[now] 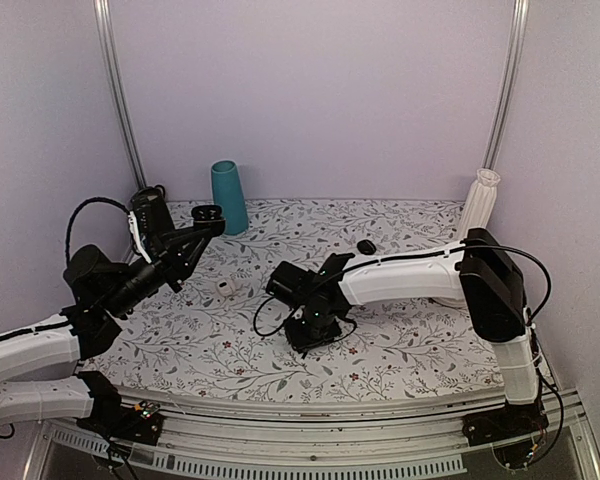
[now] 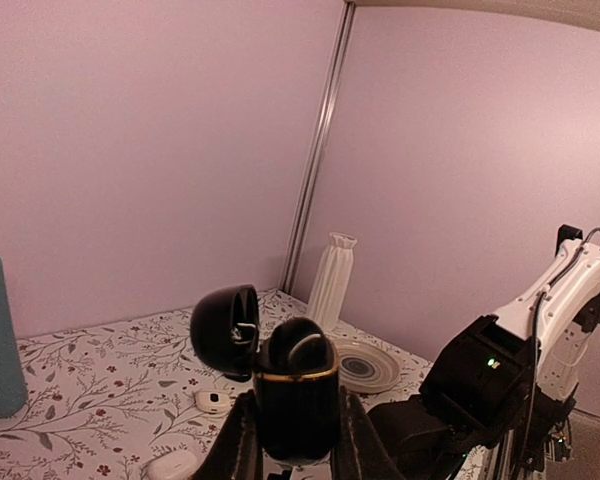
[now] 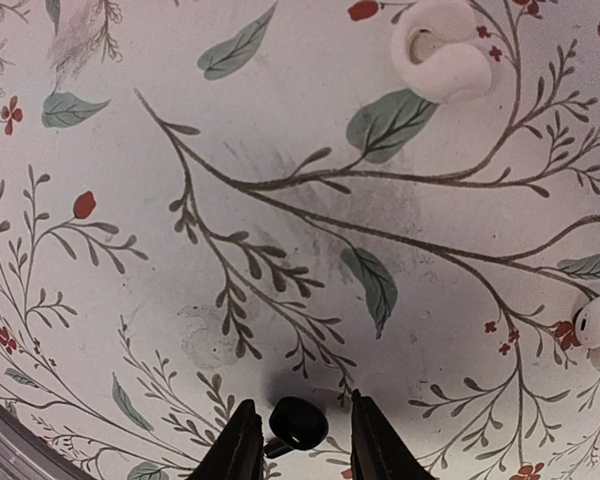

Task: Insert the wireless bluetooth earbuds into the charging case
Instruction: Adjust the right earbud at the center of the board.

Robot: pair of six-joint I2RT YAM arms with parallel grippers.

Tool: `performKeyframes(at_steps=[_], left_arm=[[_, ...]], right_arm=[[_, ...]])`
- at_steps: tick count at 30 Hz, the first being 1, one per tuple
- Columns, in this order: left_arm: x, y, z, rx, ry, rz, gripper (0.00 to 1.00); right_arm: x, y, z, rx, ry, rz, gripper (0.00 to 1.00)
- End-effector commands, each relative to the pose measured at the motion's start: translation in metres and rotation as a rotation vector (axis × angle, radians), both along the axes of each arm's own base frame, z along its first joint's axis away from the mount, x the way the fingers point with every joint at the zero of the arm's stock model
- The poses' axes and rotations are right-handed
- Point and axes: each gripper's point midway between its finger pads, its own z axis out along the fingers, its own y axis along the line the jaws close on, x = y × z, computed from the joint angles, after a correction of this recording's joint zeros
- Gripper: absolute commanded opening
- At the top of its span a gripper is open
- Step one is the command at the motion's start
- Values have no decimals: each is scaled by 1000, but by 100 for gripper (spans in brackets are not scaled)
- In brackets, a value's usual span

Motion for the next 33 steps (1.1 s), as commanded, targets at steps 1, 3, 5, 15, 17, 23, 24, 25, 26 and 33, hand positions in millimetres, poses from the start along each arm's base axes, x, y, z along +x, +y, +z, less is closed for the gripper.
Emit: performKeyframes(at_steps=[1,3,5,15,17,23,24,25,26,33], left_arm=[[-3,2,-1,0,-13,4,0],[-3,2,-1,1,-11,5,0],[-3,3,-1,-1,-12,6,0],[-3,3,-1,-2,-8,8,0],[-2,3,-2,0,-8,10,0],[-1,2,-2,-1,-5,9,0],[-1,1,-2,-2,-4,8,0],[-1,1,-2,-3,-2,7,0],[-1,1,-2,-3,-2,8,0],[0,1,-1,-5,0,8,0]], right_arm=[[-3,5,-7,-7,13,18,31],[-4,5,-9,-8,16,20,31],[-4,4,-9,-11,18,20,31],[-6,3,-14,-27,25,24,28],[-5,3,-12,-33,18,28,26],[-7,3,-11,-69,-17,72,25],[-8,3,-12,-77,-26,87,25],[-9,2,-13,-90,-36,99,25],[-8,2,-13,-102,-48,114,24],[-11,-5,-17,-167,-117,227,20]])
